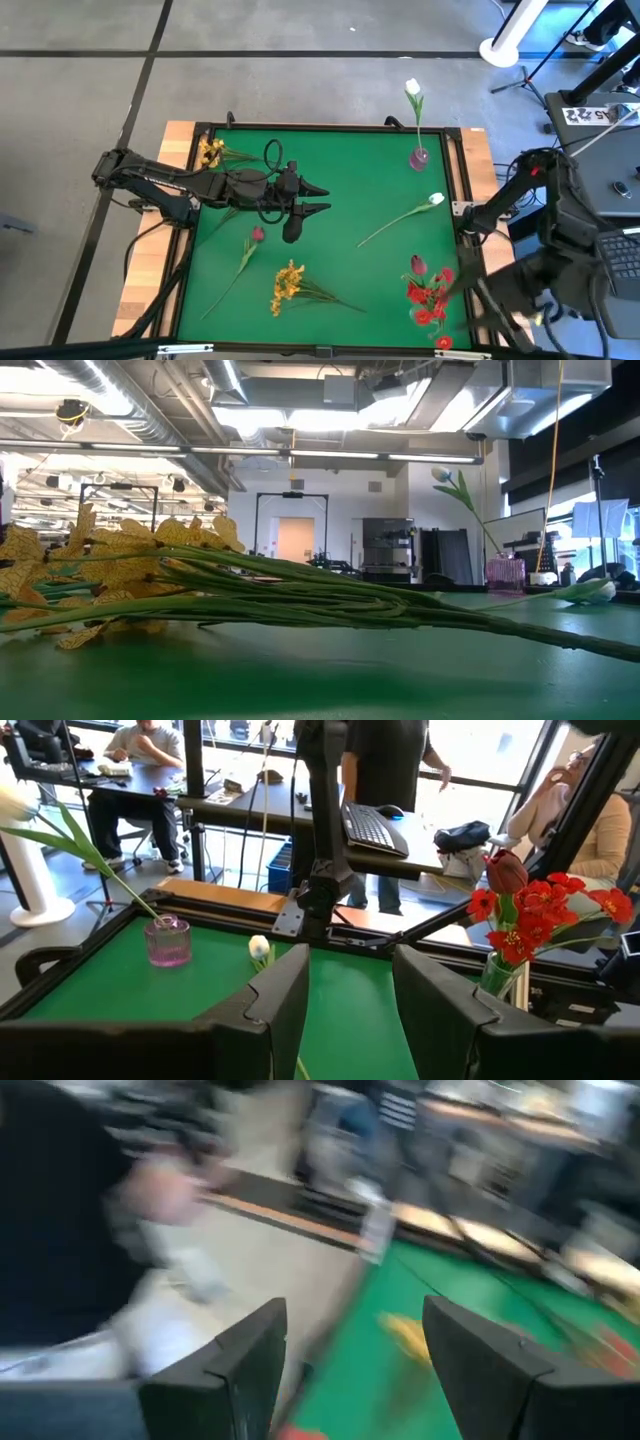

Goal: Sort flowers into vase by color
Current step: Adjust the transparent vase

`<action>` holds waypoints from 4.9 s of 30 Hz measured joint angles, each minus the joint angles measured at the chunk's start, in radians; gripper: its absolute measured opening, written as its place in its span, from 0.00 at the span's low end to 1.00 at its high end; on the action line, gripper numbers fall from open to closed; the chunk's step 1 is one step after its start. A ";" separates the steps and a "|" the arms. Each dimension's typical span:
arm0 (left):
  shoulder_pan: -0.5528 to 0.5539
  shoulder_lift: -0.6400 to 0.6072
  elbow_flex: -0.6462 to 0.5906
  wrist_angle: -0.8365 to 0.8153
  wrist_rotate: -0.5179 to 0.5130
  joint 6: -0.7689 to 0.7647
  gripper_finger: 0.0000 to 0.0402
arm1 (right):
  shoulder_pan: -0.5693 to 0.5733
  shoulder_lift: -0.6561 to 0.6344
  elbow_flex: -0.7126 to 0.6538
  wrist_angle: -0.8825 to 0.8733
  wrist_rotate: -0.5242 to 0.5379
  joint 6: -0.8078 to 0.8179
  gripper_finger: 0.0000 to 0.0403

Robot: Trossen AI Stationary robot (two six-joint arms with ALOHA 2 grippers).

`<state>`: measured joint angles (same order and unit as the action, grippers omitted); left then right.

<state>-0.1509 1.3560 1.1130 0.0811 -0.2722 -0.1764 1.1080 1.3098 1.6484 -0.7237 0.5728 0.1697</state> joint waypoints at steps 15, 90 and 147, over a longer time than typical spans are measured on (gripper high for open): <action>0.000 0.049 0.000 -0.027 0.000 -0.003 0.35 | -0.587 -0.077 -0.127 0.126 -0.665 -0.336 0.58; -0.069 0.548 -0.001 0.457 0.233 -0.065 0.35 | -0.879 -0.861 -1.105 -0.113 -0.548 0.521 0.58; -0.028 0.548 -0.001 0.479 0.075 -0.090 0.35 | -0.367 -0.255 -0.152 -0.201 -0.335 0.146 0.01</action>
<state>-0.1785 1.9041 1.1118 0.5598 -0.1975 -0.2669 0.7414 1.0549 1.4965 -0.9249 0.2378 0.3158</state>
